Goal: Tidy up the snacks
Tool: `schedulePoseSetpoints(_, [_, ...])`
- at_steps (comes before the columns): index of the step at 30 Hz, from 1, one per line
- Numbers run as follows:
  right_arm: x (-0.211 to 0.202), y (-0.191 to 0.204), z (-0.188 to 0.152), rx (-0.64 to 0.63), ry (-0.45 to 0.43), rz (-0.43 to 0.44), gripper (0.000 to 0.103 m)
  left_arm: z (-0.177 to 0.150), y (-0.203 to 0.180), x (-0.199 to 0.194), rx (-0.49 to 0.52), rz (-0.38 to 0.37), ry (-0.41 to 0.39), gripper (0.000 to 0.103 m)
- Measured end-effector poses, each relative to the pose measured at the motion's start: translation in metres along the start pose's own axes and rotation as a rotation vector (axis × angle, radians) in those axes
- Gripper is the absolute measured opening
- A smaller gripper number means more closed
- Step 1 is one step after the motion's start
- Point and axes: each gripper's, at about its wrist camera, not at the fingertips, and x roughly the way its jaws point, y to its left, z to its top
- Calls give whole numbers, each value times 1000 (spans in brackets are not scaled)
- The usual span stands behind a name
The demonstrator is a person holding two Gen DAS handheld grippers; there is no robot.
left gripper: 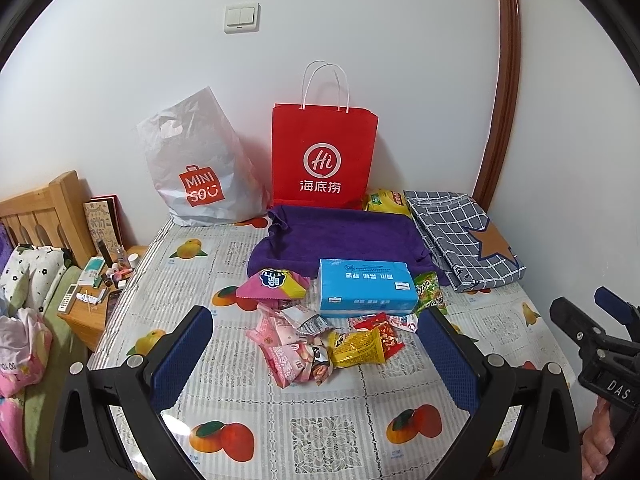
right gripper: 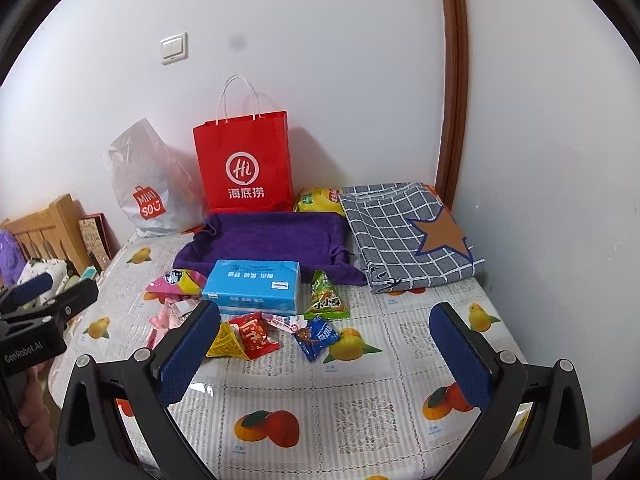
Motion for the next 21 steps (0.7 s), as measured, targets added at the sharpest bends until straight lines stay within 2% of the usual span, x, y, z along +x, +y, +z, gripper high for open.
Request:
schedulePoseSetpoints(11, [-4,0,-1,19,-14,54,103,0,1,-1,6,3,-2,103])
schedulePoseSetpoints(21, [-1,-2,-1,44,-1,64,103,1,1,-1,6,7,-2,103])
